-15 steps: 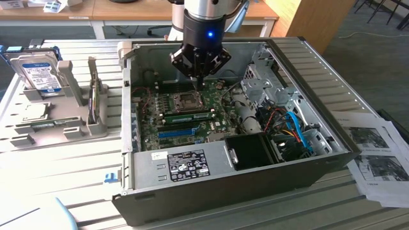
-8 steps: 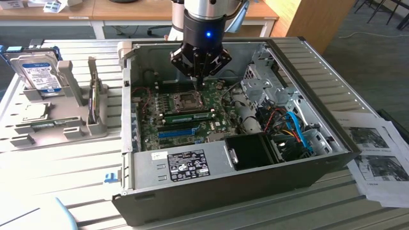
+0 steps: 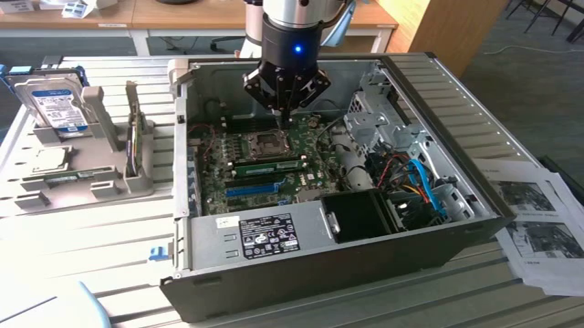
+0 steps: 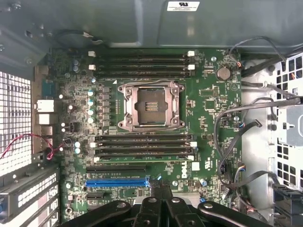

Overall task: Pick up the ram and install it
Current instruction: 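Press down the ram until it locks into place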

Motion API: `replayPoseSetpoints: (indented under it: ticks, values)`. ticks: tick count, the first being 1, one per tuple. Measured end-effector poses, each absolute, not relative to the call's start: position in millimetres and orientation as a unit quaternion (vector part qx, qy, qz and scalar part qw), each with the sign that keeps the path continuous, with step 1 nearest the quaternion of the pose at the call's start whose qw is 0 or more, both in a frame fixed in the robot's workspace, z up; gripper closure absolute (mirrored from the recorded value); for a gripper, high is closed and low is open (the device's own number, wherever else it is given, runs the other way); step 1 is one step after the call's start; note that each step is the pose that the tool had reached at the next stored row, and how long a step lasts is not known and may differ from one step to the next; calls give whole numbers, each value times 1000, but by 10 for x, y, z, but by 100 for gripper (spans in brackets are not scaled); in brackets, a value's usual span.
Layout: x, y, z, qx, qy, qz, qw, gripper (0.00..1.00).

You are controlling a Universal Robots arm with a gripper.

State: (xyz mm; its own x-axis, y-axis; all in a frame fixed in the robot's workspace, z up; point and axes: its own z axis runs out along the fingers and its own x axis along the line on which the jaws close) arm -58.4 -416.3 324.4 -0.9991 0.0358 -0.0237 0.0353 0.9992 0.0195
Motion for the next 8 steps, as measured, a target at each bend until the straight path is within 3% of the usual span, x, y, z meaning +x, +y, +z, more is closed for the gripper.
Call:
replayPoseSetpoints:
  ticks: [8]
  values:
    - [-585,-4164,3244,15,1000,10,12,91]
